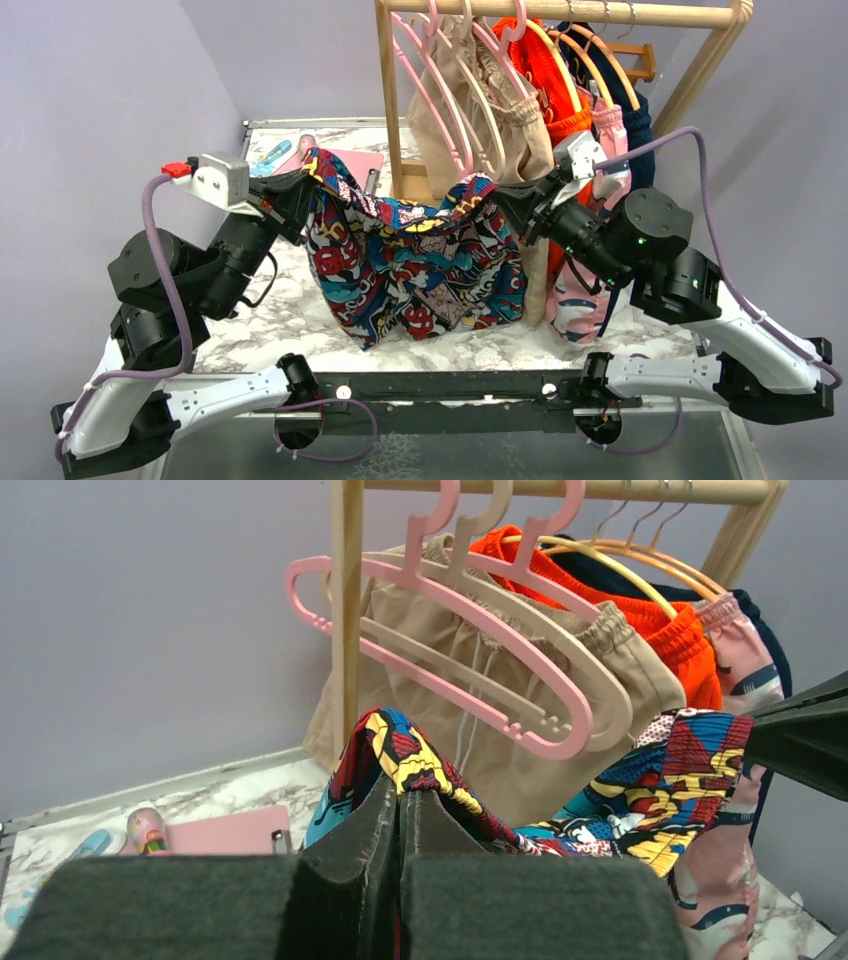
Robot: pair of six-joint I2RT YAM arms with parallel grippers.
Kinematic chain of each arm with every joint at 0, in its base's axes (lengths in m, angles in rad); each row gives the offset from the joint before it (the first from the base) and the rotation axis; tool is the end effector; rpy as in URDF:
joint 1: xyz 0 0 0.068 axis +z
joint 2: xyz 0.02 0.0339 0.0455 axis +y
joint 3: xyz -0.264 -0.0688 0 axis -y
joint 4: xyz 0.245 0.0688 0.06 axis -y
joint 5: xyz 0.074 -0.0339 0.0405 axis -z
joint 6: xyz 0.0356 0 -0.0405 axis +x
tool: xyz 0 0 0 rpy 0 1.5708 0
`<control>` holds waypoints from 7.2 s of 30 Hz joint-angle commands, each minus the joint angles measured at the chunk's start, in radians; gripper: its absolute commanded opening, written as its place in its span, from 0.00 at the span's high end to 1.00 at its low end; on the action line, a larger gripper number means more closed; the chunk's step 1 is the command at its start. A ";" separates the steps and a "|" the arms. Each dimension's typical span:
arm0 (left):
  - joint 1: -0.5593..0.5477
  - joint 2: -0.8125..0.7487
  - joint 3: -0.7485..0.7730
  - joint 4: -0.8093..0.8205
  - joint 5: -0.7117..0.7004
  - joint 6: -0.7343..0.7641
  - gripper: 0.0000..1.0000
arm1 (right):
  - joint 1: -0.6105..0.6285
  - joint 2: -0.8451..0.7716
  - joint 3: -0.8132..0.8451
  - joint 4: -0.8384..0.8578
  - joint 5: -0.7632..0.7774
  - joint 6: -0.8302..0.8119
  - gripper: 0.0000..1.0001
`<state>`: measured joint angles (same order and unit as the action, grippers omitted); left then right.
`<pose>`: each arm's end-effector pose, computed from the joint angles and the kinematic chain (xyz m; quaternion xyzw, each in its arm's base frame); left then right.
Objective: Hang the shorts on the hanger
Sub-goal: Adjust the shorts at the center of the board.
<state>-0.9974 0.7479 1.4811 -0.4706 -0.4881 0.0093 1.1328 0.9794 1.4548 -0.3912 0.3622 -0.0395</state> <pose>0.0521 -0.0499 0.5290 0.1168 0.6097 -0.2357 0.7477 0.0836 0.1487 0.5072 -0.2577 0.6279 0.2723 0.6820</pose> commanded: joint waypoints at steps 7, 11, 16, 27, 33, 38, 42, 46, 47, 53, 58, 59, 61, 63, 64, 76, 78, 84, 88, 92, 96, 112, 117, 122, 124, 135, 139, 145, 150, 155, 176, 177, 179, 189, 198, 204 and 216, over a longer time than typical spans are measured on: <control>-0.009 0.155 0.381 0.018 0.051 0.031 1.00 | -0.002 0.070 0.364 0.012 -0.066 -0.040 0.99; -0.009 0.243 0.628 0.021 0.217 0.029 1.00 | -0.002 0.060 0.504 0.098 -0.360 0.009 0.99; -0.009 0.160 0.506 0.102 0.283 0.012 1.00 | -0.002 0.009 0.470 0.143 -0.429 0.035 0.99; -0.012 0.118 0.434 0.103 0.217 0.052 1.00 | -0.003 0.043 0.496 0.089 -0.366 -0.020 0.99; -0.024 0.105 0.336 0.081 0.132 0.087 1.00 | -0.003 0.063 0.388 0.079 -0.260 -0.059 0.99; -0.027 0.081 0.169 0.034 -0.004 0.127 1.00 | -0.003 0.085 0.234 0.084 -0.103 -0.090 0.99; -0.027 0.061 0.042 0.017 -0.080 0.124 1.00 | -0.003 0.113 0.166 0.084 0.018 -0.117 0.99; -0.027 0.092 0.096 0.015 -0.106 0.148 1.00 | -0.002 0.150 0.239 0.074 0.065 -0.151 0.99; -0.028 0.105 0.133 0.015 -0.101 0.156 1.00 | -0.002 0.150 0.263 0.077 0.053 -0.156 0.99; -0.029 0.122 0.289 0.021 -0.033 0.145 1.00 | -0.002 0.121 0.313 0.078 -0.019 -0.138 0.99; -0.028 0.032 0.165 0.025 0.002 0.060 1.00 | -0.002 0.068 0.206 0.061 -0.020 -0.088 0.99; -0.028 0.012 0.136 0.020 0.001 0.044 1.00 | -0.002 0.056 0.181 0.054 -0.018 -0.078 0.99; -0.027 -0.026 0.091 0.010 -0.008 0.021 1.00 | -0.002 0.031 0.144 0.037 -0.012 -0.062 0.99; -0.027 -0.054 0.080 -0.008 -0.020 0.004 1.00 | -0.002 0.012 0.135 0.014 -0.005 -0.054 0.99; -0.028 -0.064 0.084 -0.013 -0.023 0.000 1.00 | -0.002 0.005 0.140 0.004 -0.004 -0.053 0.99; -0.028 -0.013 0.259 -0.028 0.077 0.007 1.00 | -0.002 0.048 0.350 -0.086 -0.162 -0.049 0.99; -0.028 0.003 0.323 -0.026 0.138 0.005 1.00 | -0.002 0.055 0.410 -0.097 -0.256 -0.045 0.99; -0.028 -0.022 0.314 -0.002 0.179 0.008 1.00 | -0.002 0.029 0.382 -0.048 -0.296 -0.039 0.99; -0.030 -0.047 0.185 0.004 0.123 0.032 1.00 | -0.002 0.041 0.279 -0.045 -0.190 -0.073 0.99; -0.038 -0.053 0.040 0.003 0.087 0.056 1.00 | -0.003 0.058 0.132 -0.026 -0.075 -0.088 0.99; -0.041 -0.043 -0.098 -0.020 0.026 0.045 1.00 | -0.002 0.082 0.012 -0.018 0.027 -0.047 0.99; -0.041 0.013 -0.262 -0.058 -0.326 -0.062 1.00 | -0.002 0.126 -0.085 -0.078 0.366 0.064 0.99; -0.041 0.035 -0.388 -0.146 -0.327 -0.195 1.00 | -0.002 0.095 -0.251 -0.124 0.378 0.236 0.99; -0.040 0.051 -0.546 -0.198 -0.283 -0.367 1.00 | -0.002 0.062 -0.374 -0.171 0.363 0.365 0.99; -0.036 0.055 -0.600 -0.197 -0.265 -0.405 1.00 | -0.002 0.063 -0.404 -0.180 0.357 0.391 0.99; 0.240 0.173 -0.772 -0.101 0.093 -0.449 1.00 | -0.005 0.157 -0.518 -0.207 0.297 0.511 0.99; 0.347 0.195 -0.804 -0.063 0.191 -0.434 1.00 | -0.023 0.171 -0.540 -0.203 0.271 0.531 0.99; 0.514 0.261 -0.818 -0.032 0.308 -0.429 1.00 | -0.130 0.174 -0.595 -0.145 0.093 0.543 0.99; 0.569 0.291 -0.797 -0.045 0.320 -0.441 1.00 | -0.172 0.186 -0.613 -0.142 0.044 0.578 0.99; 0.573 0.282 -0.696 -0.077 0.338 -0.422 1.00 | -0.172 0.197 -0.547 -0.173 0.060 0.554 0.99; 0.669 0.473 -0.773 -0.097 0.461 -0.479 1.00 | -0.175 0.301 -0.602 -0.254 -0.013 0.667 0.99; 0.679 0.472 -0.776 -0.094 0.470 -0.479 1.00 | -0.177 0.300 -0.608 -0.252 -0.013 0.672 0.99; 0.697 0.474 -0.773 -0.093 0.498 -0.475 1.00 | -0.186 0.304 -0.619 -0.248 -0.019 0.685 0.99; 0.709 0.486 -0.792 -0.032 0.651 -0.474 1.00 | -0.196 0.386 -0.623 -0.182 -0.050 0.698 0.99; 0.691 0.386 -0.820 -0.006 0.729 -0.494 0.79 | -0.196 0.378 -0.641 -0.195 -0.081 0.699 0.97; 0.665 0.361 -0.827 -0.008 0.689 -0.502 0.70 | -0.196 0.330 -0.640 -0.216 -0.106 0.684 0.87; 0.612 0.300 -0.838 -0.008 0.620 -0.523 0.57 | -0.196 0.182 -0.637 -0.207 -0.197 0.599 0.59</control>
<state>-0.3576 1.0790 0.6556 -0.4953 0.1715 -0.4946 0.9421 1.2224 0.8192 -0.6003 0.2222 0.6018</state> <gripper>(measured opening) 0.422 0.399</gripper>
